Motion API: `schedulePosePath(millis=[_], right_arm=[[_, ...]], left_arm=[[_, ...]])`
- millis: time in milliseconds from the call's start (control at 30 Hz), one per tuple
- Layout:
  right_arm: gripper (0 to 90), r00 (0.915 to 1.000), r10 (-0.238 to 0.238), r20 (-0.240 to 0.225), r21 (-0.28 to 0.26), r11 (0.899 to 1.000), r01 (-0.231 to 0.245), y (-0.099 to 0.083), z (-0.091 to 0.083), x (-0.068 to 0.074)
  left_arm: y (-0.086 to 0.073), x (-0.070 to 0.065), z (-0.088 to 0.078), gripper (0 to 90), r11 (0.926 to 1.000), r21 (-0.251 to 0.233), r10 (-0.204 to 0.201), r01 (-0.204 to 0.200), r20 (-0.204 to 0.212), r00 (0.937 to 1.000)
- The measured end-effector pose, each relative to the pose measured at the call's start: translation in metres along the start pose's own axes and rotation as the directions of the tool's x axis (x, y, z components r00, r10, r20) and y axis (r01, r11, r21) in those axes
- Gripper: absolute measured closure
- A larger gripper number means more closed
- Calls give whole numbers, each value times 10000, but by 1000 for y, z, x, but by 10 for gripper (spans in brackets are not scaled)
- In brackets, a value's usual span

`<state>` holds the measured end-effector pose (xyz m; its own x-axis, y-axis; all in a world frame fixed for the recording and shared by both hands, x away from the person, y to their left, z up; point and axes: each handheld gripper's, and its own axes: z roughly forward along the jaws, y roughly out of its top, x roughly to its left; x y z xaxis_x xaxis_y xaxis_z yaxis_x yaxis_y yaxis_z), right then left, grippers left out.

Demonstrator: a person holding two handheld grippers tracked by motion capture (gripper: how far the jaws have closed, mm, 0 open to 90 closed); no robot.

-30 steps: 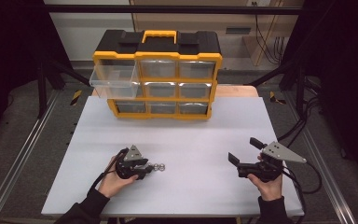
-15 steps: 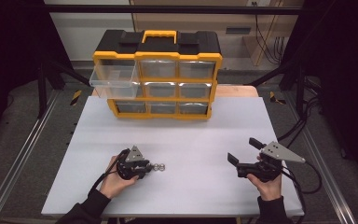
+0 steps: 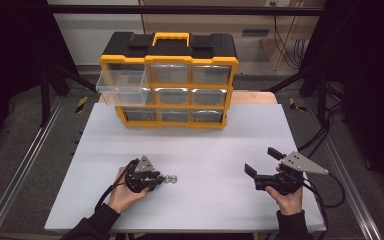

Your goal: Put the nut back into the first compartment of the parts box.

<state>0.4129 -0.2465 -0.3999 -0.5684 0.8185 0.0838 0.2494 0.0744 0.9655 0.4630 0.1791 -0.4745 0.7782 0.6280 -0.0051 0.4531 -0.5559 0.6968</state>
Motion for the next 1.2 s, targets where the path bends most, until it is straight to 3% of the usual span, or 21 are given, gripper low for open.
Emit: schedulePosePath(millis=[1200], right_arm=[[7, 10000, 20, 45, 56, 10000, -20, 0, 1, 1]], left_arm=[[15, 6, -48, 700, 9946, -967, -355, 367, 148, 9993]])
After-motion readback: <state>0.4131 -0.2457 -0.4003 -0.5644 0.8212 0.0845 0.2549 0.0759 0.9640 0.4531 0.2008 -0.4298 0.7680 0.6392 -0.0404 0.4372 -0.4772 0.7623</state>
